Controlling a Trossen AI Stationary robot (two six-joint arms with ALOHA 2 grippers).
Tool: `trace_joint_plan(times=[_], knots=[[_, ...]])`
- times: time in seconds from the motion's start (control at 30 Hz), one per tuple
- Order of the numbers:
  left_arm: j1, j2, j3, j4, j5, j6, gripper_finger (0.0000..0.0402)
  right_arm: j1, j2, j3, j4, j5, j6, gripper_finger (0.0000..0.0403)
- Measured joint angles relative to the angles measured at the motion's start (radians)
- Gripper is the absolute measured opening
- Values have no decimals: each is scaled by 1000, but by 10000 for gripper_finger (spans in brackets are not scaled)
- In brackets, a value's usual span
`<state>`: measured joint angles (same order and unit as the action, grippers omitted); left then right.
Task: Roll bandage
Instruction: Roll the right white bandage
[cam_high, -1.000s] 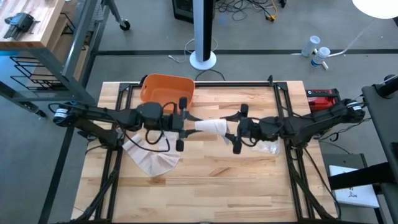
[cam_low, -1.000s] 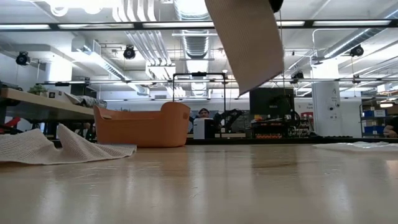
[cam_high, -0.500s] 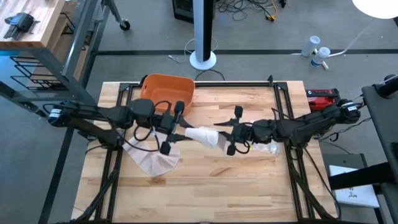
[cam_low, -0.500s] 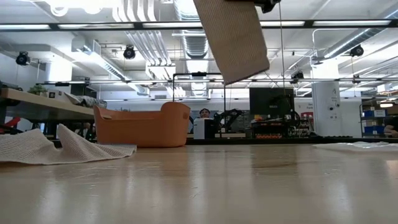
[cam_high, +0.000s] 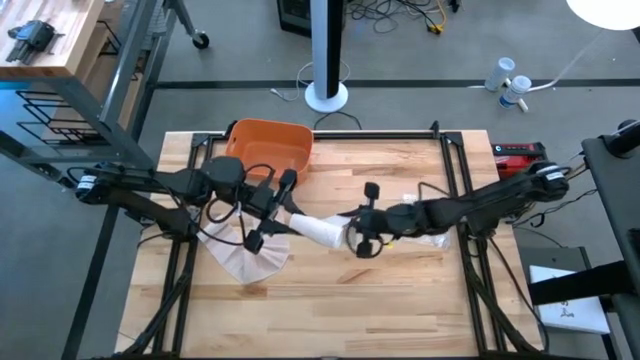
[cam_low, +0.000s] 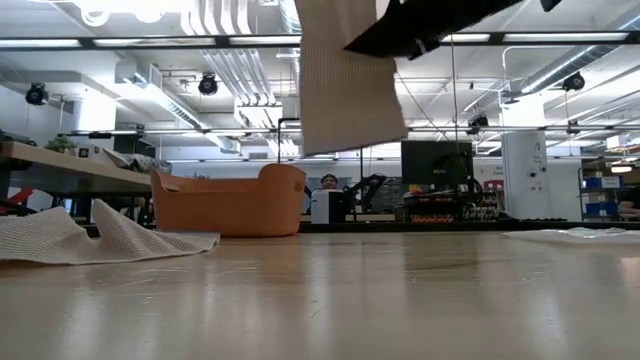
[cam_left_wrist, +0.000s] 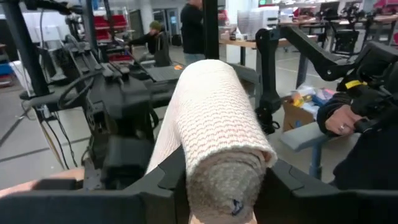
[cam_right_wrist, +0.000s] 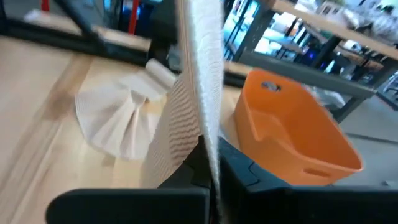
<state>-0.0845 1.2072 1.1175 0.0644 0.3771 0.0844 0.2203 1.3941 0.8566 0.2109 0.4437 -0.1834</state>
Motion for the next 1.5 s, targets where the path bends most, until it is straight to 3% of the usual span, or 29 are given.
trace_joint_plan(times=[0.23,0.37,0.63,0.77,0.87,1.0,1.3,1.5], knots=[[0,2,0,-24,7,-12,114,13,25,19,3,47,-45,4],[0,1,0,-31,8,-16,114,39,-11,23,-9,55,-97,25],[3,5,1,-82,-50,-19,115,96,-150,22,-38,80,-142,154],[5,4,1,-100,-141,-60,115,148,-218,22,-24,85,-260,212],[16,5,1,-125,-169,-56,115,199,-239,23,81,82,-397,239],[31,5,1,-129,-181,-66,115,243,-222,23,191,85,-607,259],[44,9,1,-146,-193,-87,115,244,-155,23,319,102,-789,286],[48,15,0,-159,-232,-94,115,235,-113,23,399,99,-902,279]])
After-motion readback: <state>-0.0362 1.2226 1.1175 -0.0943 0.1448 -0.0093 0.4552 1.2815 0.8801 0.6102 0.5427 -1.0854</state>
